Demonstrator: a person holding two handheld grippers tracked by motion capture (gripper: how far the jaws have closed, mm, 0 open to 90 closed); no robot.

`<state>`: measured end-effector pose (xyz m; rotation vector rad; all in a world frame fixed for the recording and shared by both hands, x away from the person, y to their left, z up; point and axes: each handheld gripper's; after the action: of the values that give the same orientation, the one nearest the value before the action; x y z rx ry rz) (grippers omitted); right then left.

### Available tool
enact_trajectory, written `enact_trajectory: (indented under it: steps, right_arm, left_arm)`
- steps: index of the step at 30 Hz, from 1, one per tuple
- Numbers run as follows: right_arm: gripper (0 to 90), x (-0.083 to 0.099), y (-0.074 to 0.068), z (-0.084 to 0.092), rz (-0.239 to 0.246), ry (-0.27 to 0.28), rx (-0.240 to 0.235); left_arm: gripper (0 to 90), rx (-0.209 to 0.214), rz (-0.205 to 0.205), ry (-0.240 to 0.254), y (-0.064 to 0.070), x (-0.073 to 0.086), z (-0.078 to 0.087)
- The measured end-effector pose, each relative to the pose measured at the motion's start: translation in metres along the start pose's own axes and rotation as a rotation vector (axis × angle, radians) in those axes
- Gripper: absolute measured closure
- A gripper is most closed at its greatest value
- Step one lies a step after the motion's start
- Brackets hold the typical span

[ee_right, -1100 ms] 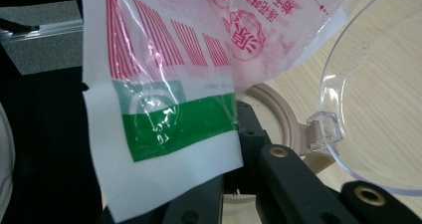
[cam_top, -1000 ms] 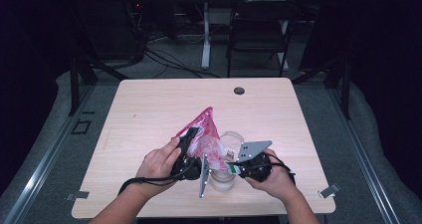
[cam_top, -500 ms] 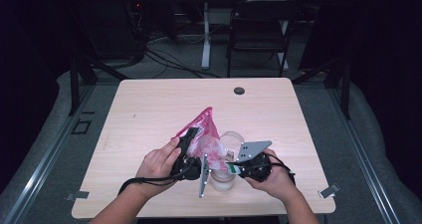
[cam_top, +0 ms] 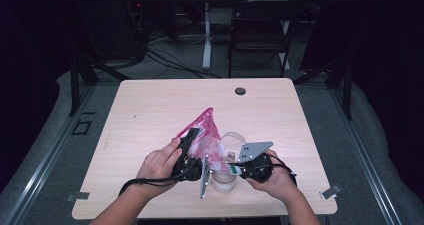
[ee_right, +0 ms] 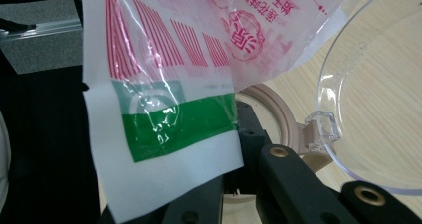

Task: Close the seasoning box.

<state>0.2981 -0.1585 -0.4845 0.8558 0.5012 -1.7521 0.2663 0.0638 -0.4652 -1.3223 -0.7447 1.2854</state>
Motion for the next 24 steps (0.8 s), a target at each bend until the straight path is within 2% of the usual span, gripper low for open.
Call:
enact_trajectory:
  steps: [11, 24]
  right_arm:
    - [90.0, 0.0002, 0.0000, -0.0001, 0.000, -0.003, 0.003]
    - [90.0, 0.0005, 0.0005, -0.0002, 0.000, 0.003, 0.006]
  left_arm:
    - [62.8, 0.002, -0.006, 0.004, 0.0007, 0.0001, -0.0002]
    - [62.8, -0.005, -0.041, 0.007, -0.0014, -0.0033, 0.0011]
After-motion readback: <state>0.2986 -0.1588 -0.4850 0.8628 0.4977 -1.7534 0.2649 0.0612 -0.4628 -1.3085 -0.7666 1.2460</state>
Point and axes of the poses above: each handheld gripper's, and its own axes: z roughly backward along the jaws, x roughly out of its underside, y roughly to its right, and after that the axes turned 2 degrees about z, right-handed
